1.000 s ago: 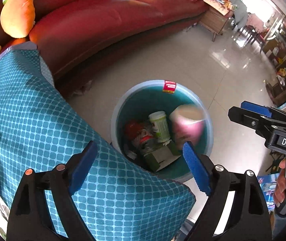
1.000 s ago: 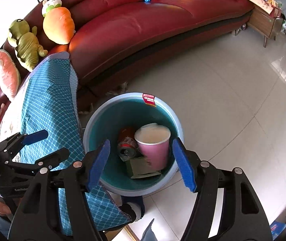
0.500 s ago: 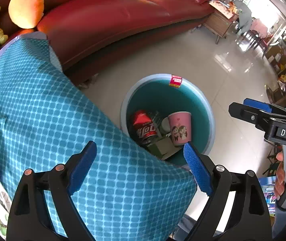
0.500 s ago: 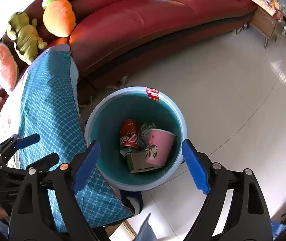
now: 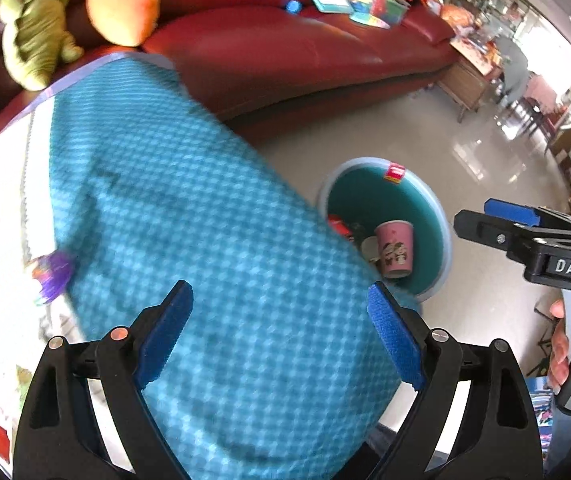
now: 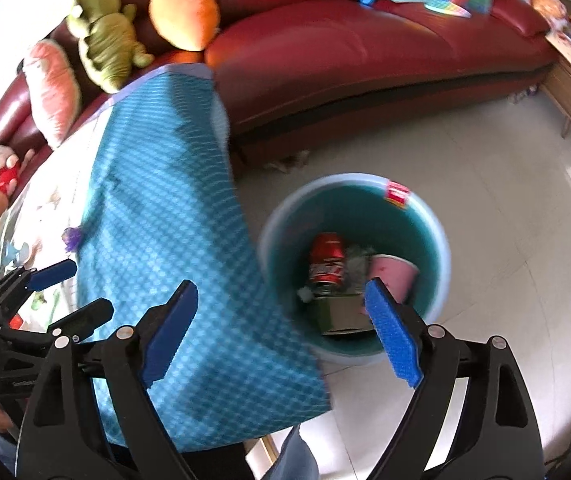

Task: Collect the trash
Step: 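Move both open tools back over the table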

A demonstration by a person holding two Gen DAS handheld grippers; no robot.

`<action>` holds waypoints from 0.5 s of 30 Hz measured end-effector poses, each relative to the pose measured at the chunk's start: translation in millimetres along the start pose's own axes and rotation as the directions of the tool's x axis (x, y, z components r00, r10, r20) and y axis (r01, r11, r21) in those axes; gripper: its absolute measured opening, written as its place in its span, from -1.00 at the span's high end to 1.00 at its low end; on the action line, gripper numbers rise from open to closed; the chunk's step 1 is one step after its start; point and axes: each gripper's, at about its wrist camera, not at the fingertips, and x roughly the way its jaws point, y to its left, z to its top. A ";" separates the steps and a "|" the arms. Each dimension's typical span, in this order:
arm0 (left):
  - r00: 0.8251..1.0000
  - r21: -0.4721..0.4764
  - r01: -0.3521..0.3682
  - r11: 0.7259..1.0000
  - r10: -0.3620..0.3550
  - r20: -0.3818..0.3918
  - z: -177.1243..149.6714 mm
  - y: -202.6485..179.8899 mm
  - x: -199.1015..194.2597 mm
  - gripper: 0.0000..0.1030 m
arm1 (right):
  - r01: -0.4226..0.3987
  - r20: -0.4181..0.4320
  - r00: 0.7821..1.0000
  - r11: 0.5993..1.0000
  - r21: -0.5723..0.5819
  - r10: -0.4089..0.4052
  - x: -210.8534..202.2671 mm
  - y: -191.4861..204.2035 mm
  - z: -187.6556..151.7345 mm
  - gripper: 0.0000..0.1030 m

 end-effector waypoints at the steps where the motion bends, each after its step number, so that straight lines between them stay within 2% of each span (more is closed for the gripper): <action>1: 1.000 -0.009 -0.006 1.000 0.006 0.004 -5.4 7.5 -5.6 -0.73 | -0.002 0.003 1.000 1.000 -0.010 0.002 -0.9 6.8 -1.5 -0.64; 9: 0.999 -0.069 -0.048 0.996 0.049 0.009 -44.9 62.9 -43.2 -0.74 | -0.041 -0.031 0.999 0.996 -0.082 0.038 1.3 73.6 -25.7 -0.64; 15: 0.996 -0.125 -0.080 0.989 0.085 0.032 -86.4 102.9 -75.8 -0.74 | -0.067 -0.051 0.997 0.988 -0.137 0.061 0.9 119.8 -45.6 -0.64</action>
